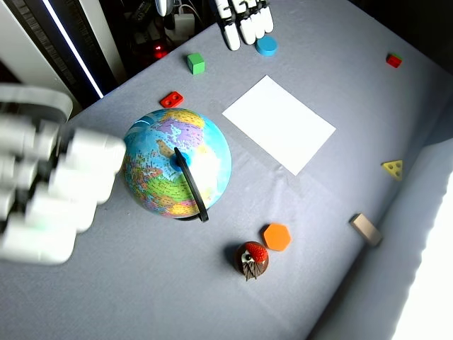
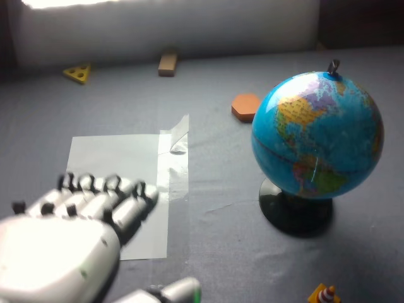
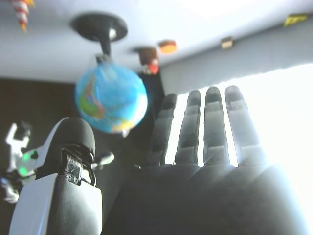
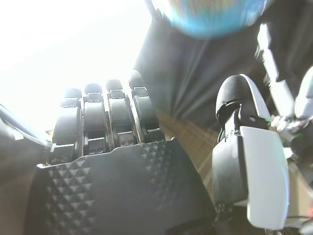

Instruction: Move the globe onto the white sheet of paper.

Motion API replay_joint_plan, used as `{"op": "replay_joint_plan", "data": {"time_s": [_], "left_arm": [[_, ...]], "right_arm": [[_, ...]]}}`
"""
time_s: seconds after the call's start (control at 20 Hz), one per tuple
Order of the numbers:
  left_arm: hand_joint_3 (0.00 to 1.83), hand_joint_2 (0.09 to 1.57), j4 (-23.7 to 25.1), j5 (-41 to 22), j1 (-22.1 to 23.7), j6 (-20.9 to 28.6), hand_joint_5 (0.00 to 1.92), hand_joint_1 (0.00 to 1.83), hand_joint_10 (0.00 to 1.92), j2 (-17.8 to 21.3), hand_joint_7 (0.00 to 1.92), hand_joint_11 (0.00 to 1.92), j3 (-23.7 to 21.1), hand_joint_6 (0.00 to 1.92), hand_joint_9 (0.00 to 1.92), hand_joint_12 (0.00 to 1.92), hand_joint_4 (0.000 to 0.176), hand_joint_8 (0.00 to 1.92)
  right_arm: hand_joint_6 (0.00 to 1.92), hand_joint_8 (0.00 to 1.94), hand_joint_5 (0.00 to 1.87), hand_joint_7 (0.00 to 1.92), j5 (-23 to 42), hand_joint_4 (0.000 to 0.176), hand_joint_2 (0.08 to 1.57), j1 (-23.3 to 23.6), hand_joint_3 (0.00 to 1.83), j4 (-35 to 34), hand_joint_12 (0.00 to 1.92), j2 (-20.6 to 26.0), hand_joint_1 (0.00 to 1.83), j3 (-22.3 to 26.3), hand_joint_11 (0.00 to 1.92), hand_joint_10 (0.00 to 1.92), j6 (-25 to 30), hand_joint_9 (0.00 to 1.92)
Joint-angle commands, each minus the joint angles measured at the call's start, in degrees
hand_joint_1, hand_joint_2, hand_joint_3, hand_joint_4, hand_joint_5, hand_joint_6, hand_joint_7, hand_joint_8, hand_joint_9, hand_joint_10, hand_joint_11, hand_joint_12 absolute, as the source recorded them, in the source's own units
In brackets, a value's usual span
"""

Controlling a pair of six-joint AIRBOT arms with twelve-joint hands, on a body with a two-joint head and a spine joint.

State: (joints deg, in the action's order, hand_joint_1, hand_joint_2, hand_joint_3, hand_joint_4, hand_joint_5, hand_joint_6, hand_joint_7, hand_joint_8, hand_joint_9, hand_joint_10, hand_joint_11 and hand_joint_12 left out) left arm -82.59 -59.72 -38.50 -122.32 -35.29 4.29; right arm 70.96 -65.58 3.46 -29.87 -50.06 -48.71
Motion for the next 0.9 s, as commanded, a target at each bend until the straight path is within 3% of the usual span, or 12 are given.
{"op": "replay_joint_plan", "data": {"time_s": [0.0, 0.15, 0.25, 0.45, 0.6, 0.7, 0.85], "left_arm": [[0.00, 1.17, 6.38, -3.92, -0.94, 2.90, 0.03, 0.00, 0.00, -0.86, 0.00, 0.00, -0.04, 0.01, 0.00, 0.02, 0.047, 0.00], [0.00, 1.17, 17.51, -16.04, -12.87, 16.63, 0.03, 0.00, 0.00, -8.96, 0.00, 0.00, 0.84, 0.00, 0.00, 0.02, 0.047, 0.00], [0.00, 1.17, 21.35, -25.34, -19.43, 21.41, 0.03, 0.00, 0.00, -15.06, 0.00, 0.00, 1.30, 0.00, 0.00, 0.02, 0.047, 0.00], [0.00, 1.17, 26.34, -32.95, -22.83, 19.68, 0.03, 0.00, 0.00, -24.39, 0.00, 0.00, 2.74, 0.00, 0.00, 0.02, 0.047, 0.00], [0.00, 1.17, 30.05, -33.32, -24.12, 16.65, 0.03, 0.00, 0.00, -26.96, 0.00, 0.00, 4.98, 0.00, 0.00, 0.02, 0.047, 0.00], [0.00, 1.17, 30.43, -33.44, -25.05, 17.24, 0.03, 0.00, 0.00, -27.09, 0.00, 0.00, 6.53, 0.00, 0.00, 0.01, 0.047, 0.00], [0.00, 1.17, 31.25, -30.92, -26.42, 18.15, 0.03, 0.00, 0.00, -27.22, 0.00, 0.00, 9.82, 0.00, 0.00, 0.00, 0.047, 0.00]], "right_arm": [[0.01, 0.00, 0.11, 0.07, 10.40, 0.000, 1.11, -0.51, 0.01, -0.46, 0.00, -0.28, 0.07, -1.04, 0.00, 0.00, 2.56, 0.05], [0.01, 0.01, 0.13, 0.10, 17.53, 0.000, 1.11, -8.19, 0.01, 0.25, 0.00, -2.05, 0.07, -5.78, 0.00, 0.01, 4.59, 0.06], [0.01, 0.01, 0.12, 0.10, 17.66, 0.000, 1.11, -9.62, 0.01, 1.07, 0.00, -2.58, 0.06, -7.67, 0.00, 0.01, 5.22, 0.06], [0.01, 0.01, 0.12, 0.10, 17.40, 0.000, 1.11, -12.33, 0.01, 5.83, 0.00, -3.64, 0.06, -11.36, 0.00, 0.00, 6.18, 0.06], [0.01, 0.01, 0.12, 0.10, 17.19, 0.000, 1.12, -11.63, 0.01, 11.43, 0.00, -5.88, 0.07, -14.34, 0.00, 0.01, 7.46, 0.07], [0.01, 0.01, 0.12, 0.11, 15.08, 0.000, 1.12, -10.08, 0.01, 15.50, 0.00, -7.82, 0.07, -16.54, 0.00, 0.01, 8.90, 0.07], [0.00, 0.00, 0.11, 0.10, 8.39, 0.000, 1.12, -5.09, 0.01, 21.20, 0.00, -12.04, 0.07, -21.69, 0.00, 0.01, 15.79, 0.07]]}}
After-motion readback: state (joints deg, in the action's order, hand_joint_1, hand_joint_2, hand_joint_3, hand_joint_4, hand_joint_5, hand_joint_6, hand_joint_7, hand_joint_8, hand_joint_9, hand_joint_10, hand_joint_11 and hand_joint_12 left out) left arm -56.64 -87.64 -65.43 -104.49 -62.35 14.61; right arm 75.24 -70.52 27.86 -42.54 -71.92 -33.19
